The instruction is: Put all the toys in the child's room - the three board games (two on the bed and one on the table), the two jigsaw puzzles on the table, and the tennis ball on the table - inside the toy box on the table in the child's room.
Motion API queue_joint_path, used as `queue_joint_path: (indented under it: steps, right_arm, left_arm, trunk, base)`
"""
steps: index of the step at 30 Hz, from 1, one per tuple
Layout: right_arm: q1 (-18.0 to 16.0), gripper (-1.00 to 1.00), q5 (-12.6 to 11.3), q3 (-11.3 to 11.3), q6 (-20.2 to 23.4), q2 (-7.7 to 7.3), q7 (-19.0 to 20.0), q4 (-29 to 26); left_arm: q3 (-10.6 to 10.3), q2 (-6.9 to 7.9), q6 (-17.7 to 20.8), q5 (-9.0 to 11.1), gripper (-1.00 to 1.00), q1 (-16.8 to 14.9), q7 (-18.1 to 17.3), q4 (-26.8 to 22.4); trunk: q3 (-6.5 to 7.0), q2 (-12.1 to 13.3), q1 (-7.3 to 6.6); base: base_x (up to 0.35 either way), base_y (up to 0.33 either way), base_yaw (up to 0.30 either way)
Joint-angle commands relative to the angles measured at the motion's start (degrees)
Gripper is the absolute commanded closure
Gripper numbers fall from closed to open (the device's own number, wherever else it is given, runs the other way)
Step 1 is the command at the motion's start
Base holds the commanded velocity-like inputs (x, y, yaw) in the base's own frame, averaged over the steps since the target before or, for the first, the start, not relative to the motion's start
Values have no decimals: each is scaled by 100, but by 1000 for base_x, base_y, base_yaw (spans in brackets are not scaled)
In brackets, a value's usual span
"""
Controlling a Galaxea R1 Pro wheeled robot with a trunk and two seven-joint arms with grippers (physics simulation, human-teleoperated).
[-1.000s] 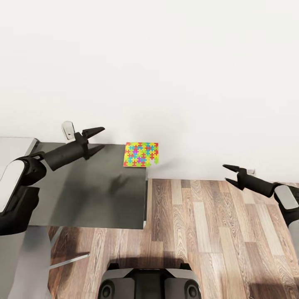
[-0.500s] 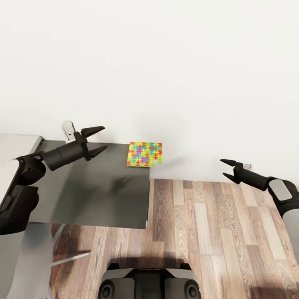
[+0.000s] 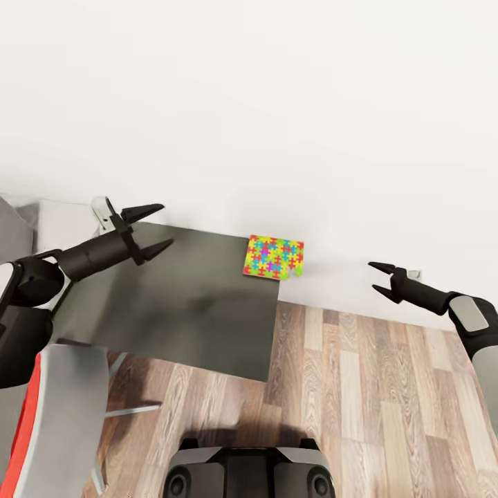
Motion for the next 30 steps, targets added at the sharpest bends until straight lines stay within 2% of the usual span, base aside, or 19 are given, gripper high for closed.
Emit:
queue_joint_path:
  steps: [1,10,23,30]
  right_arm:
    - [-2,-100,16,-25,36,-2,20,-6]
    - [-1,-100,12,-34,54,-22,25,-54]
    - [-8,-100,5,-41,65,-54,28,-75]
    - [27,-100,-2,-54,71,-75,179,-247]
  left_arm:
    - [-4,8,-4,89,-100,-21,64,-1]
    - [-17,0,-8,184,-100,-137,127,-1]
    - [-31,-18,-11,211,-100,-212,289,-1]
    - [-35,-20,-11,217,-100,-233,329,-1]
  trunk:
    - [-7,-9,3]
    - [-7,-9,3]
    - [-7,-9,3]
    - [-7,-9,3]
  base:
    - [0,0,297]
    - [0,0,298]
    - [0,0,294]
    - [0,0,136]
